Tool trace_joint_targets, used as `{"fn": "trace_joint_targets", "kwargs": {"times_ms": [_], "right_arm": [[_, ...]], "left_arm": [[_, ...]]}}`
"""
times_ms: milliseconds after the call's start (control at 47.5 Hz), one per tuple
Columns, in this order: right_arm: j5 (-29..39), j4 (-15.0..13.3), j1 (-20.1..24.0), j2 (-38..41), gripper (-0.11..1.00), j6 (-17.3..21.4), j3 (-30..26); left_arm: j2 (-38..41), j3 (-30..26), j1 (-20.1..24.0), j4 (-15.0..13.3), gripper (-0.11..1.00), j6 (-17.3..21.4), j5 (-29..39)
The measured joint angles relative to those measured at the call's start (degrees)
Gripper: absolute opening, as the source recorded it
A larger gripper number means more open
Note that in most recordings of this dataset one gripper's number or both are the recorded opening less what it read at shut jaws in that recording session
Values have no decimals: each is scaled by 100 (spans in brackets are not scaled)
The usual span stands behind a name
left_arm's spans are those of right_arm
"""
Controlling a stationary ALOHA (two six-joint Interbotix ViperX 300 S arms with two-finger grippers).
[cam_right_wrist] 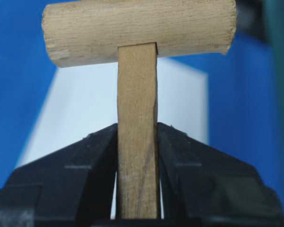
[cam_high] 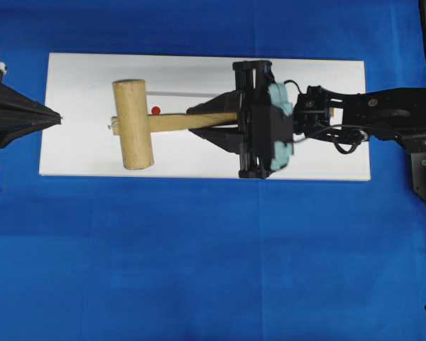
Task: Hit the mark with a hammer.
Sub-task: 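Reach the left gripper toward the mallet head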
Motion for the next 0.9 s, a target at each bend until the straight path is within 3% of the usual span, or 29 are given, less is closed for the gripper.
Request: {"fn": "trace_joint_targets", "kwargs": {"times_ms": [210,421,526,905], "right_arm": [[-475,-44,9,0,10,-1723,9],[-826,-35,35,0,10,-2725,35],[-905,-44,53,0,10,-2936,26],[-932,-44,70,0,10,-2962,26]], "left_arm": [[0,0,0,0,0,-79,0],[0,0,0,0,0,-246,0],[0,0,0,9,0,-299,0],[0,0,123,-9,2,-642,0]]}}
